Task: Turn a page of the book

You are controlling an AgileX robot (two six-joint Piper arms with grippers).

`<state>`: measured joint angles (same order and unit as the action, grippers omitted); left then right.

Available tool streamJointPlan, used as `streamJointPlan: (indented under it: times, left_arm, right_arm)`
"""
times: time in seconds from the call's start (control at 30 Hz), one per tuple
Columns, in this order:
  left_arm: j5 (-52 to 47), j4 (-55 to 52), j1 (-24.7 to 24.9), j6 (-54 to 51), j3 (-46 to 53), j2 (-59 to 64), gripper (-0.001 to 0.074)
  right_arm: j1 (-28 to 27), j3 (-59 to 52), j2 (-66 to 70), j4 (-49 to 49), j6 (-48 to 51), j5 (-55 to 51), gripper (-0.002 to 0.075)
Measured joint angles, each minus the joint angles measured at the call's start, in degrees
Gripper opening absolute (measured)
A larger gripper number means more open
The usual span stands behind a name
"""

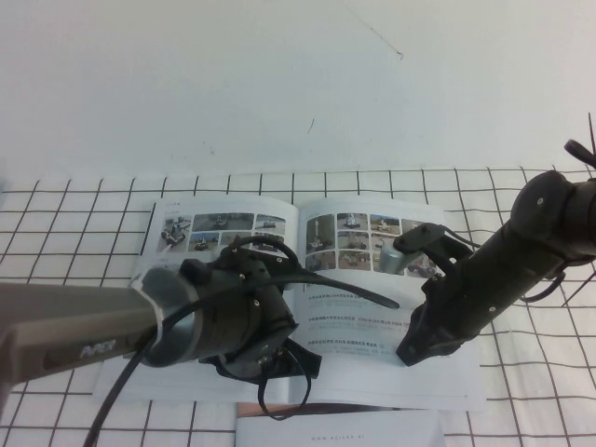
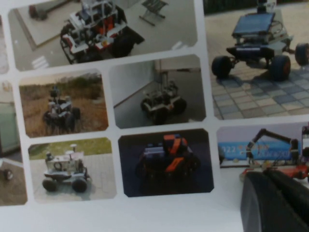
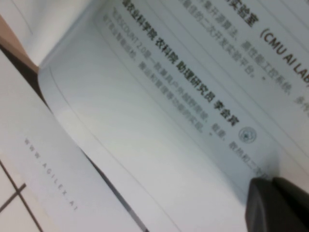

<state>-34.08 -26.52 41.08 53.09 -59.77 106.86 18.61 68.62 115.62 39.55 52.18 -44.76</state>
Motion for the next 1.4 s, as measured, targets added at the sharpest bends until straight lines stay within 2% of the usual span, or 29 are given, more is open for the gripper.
streamJointPlan:
  times: [0.27, 0.43, 0.73, 0.9, 1.1, 1.27, 1.4]
  left_arm:
    - [-0.47, 0.18, 0.0, -0.81, -0.37, 1.21, -0.0002]
    - [-1.8, 1.91, 0.0, -4.28, -0.11, -2.22, -0.0002]
    - [-3.67, 3.89, 0.0, -10.11, 0.46, -24.26, -0.0003]
    - [-2.64, 6.0, 0.0, -17.62, 0.46, -38.18, -0.0003]
    - [-1.23, 7.41, 0.0, -23.88, 1.08, -51.48, -0.0003]
    - [6.82, 5.73, 0.0, -26.98, 9.01, -62.19, -0.0003]
    - [21.61, 4.66, 0.0, -26.79, 21.46, -69.18, -0.0003]
  right_arm:
    - [0.09, 0.0, 0.12, -0.26, -0.95, 0.12, 0.0001]
    - [0.09, 0.13, -3.35, -0.95, -1.07, 0.22, 0.0001]
    - [0.09, 3.83, -22.99, -4.38, -1.21, -3.18, 0.0001]
    - [0.09, 3.92, -33.7, -11.71, -4.47, -12.53, 0.0001]
    - [0.09, 0.71, -46.97, -29.82, -16.61, -19.05, 0.0001]
    - [0.09, -7.02, -59.92, -40.79, -26.85, -15.42, 0.0001]
    - [0.09, -18.11, -71.63, -42.3, -32.02, -7.16, 0.0001]
